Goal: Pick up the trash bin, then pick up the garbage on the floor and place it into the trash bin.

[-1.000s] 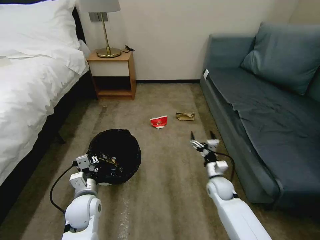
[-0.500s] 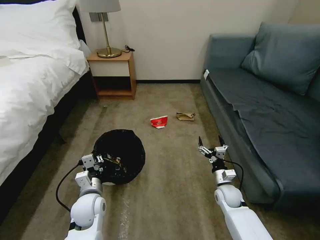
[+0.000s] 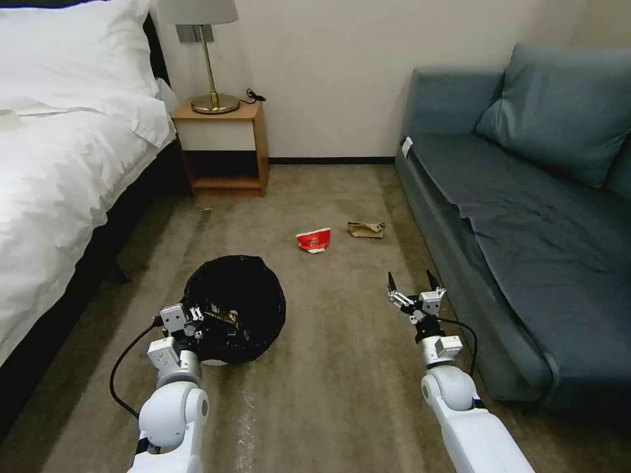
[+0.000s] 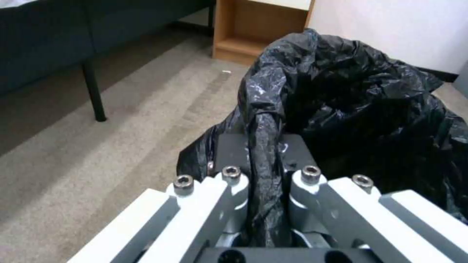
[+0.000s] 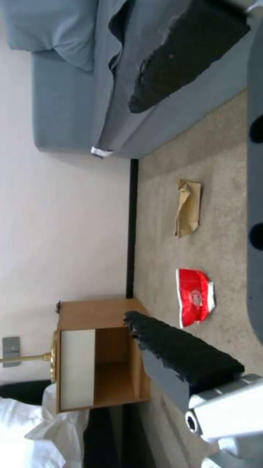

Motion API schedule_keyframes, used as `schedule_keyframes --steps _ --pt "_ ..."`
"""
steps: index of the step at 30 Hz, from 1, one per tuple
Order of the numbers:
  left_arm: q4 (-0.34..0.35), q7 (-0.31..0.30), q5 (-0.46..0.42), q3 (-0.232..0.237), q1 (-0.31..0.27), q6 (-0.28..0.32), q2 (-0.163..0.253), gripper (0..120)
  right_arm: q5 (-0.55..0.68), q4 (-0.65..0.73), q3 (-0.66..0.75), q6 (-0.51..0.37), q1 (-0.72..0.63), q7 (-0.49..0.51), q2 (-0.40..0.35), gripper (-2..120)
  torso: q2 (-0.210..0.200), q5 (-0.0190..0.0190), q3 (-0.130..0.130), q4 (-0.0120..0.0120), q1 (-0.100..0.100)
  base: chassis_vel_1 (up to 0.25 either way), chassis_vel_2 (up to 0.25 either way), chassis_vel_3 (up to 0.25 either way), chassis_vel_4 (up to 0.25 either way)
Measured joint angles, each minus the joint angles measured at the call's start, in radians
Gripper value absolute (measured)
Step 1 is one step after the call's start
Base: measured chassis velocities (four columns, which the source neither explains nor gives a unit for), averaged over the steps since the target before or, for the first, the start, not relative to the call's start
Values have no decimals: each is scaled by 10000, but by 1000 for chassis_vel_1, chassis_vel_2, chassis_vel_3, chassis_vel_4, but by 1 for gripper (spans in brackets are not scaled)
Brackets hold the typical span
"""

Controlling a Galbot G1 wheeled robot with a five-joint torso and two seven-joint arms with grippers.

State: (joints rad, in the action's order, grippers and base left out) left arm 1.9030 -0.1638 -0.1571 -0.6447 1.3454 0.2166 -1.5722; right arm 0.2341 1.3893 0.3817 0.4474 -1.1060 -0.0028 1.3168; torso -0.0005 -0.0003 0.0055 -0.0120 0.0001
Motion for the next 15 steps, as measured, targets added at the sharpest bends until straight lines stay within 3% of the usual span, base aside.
schedule_keyframes --steps 15 --pt "107 19 24 -10 99 -20 1 5 6 -47 86 109 -62 -172 17 100 1 1 0 0 0 -8 11 9 -8"
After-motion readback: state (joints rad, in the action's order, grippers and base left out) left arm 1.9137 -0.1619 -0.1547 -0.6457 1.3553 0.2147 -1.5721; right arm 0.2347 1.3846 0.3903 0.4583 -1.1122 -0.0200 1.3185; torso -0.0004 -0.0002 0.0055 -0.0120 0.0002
